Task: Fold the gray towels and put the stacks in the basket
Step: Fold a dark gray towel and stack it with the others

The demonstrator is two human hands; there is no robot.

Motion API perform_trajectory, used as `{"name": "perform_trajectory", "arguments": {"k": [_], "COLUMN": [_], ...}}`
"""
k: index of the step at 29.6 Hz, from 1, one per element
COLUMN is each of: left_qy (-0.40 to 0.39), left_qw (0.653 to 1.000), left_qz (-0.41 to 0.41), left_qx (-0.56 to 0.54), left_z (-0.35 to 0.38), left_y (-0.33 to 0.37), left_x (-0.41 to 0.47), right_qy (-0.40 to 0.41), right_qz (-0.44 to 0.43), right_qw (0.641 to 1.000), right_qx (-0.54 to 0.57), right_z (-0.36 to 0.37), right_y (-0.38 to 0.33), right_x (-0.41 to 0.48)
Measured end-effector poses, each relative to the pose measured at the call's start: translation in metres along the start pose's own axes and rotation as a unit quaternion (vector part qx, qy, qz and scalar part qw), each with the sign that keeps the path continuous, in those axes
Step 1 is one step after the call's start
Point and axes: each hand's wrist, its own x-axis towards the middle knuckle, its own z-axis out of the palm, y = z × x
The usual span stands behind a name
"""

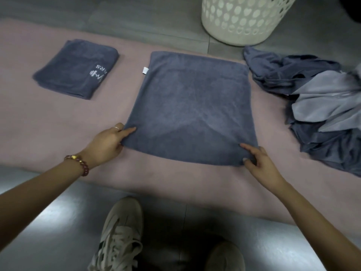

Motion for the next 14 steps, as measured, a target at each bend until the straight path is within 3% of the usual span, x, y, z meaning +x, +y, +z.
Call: {"name": "perform_trajectory", "arguments": {"k": [3, 5, 8, 10, 12, 14], "left_qy": [0.057, 0.098, 0.120, 0.118, 0.078, 0.002], "left_qw": [0.998, 0.995, 0.992, 0.990, 0.978, 0.969], "left_qz": [0.011, 0.006, 0.010, 0.065, 0.156, 0.209], "left_qx": [-0.002, -0.013, -0.022, 0.048, 0.117, 0.129], "left_z": [-0.004, -0.011, -0.025, -0.033, -0.038, -0.045], "left_y": [0.002, 0.008, 0.011, 0.007, -0.001, -0.004], "left_x": [0.000, 0.004, 0.011, 0.017, 0.019, 0.018], "right_qy": [-0.029, 0.039, 0.129, 0.149, 0.119, 0.036], "right_qz": [-0.013, -0.079, -0.161, -0.213, -0.264, -0.285], "right_qw": [0.998, 0.987, 0.967, 0.945, 0.904, 0.879], "right_qx": [-0.057, -0.132, -0.148, -0.200, -0.315, -0.380], "right_z": [-0.010, -0.017, -0.033, -0.042, -0.048, -0.046], "right_y": [-0.005, -0.003, 0.001, 0.003, 0.006, 0.011], "right_x": [-0.001, 0.001, 0.008, 0.013, 0.019, 0.022]}}
